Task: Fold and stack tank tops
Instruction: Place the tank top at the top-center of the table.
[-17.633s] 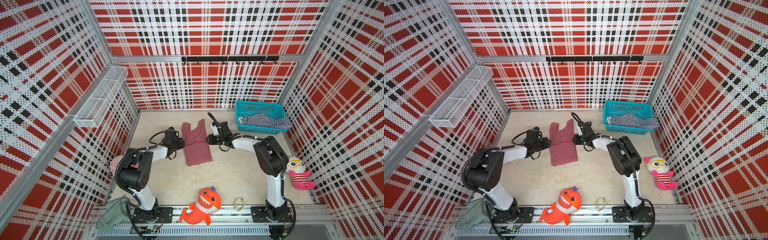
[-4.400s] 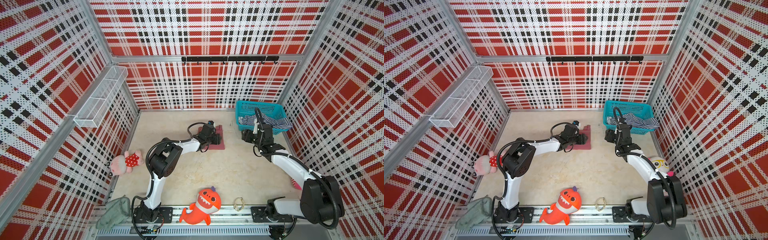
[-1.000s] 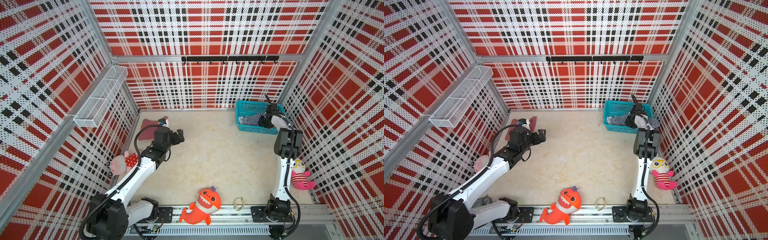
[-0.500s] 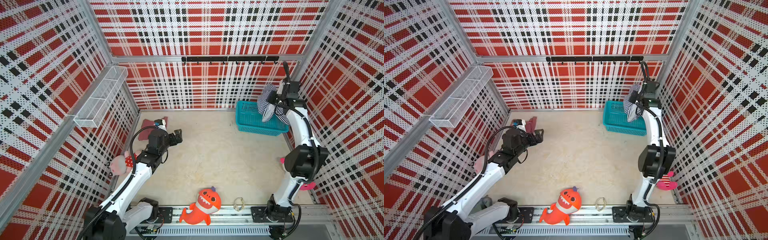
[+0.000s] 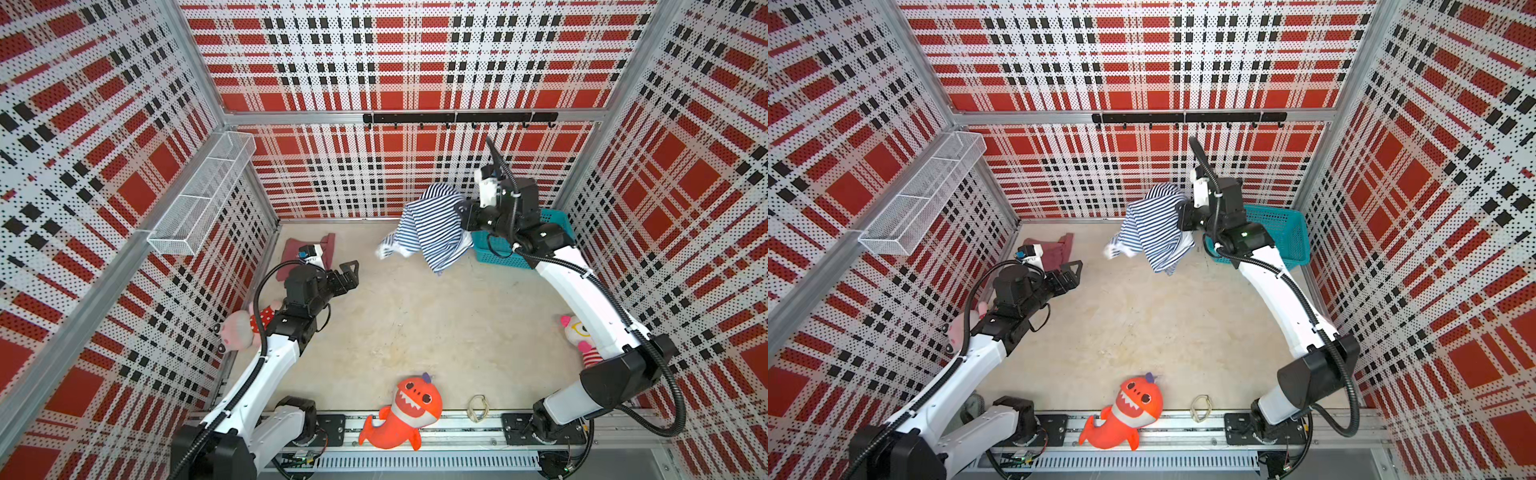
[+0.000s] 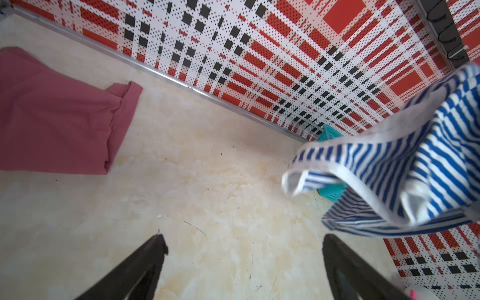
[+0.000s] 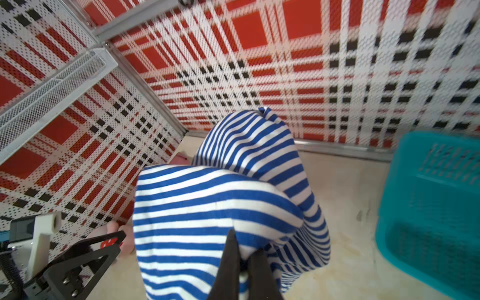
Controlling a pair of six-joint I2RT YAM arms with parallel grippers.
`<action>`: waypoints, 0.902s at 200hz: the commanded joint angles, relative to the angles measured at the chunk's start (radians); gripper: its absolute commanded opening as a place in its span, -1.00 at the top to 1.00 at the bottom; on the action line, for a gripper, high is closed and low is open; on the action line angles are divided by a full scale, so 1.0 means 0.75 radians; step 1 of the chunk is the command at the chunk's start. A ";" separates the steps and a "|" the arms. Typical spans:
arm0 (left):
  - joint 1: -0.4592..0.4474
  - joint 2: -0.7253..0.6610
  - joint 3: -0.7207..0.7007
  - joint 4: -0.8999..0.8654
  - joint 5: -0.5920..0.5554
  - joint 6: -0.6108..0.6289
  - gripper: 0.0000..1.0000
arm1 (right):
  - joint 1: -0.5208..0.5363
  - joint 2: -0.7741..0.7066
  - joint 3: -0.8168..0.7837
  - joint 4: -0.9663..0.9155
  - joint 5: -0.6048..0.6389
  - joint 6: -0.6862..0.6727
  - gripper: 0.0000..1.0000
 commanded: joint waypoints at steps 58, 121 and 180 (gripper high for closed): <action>-0.061 0.189 -0.061 0.096 0.044 -0.054 -0.86 | 0.120 0.468 -0.260 0.641 -0.013 0.389 0.81; -0.433 0.375 -0.123 0.409 0.007 -0.411 -0.61 | 0.140 0.189 -0.558 0.550 0.219 0.335 -0.41; -0.551 0.709 -0.047 0.659 0.018 -0.557 -0.24 | 0.002 -0.398 -1.025 0.252 0.415 0.275 -0.59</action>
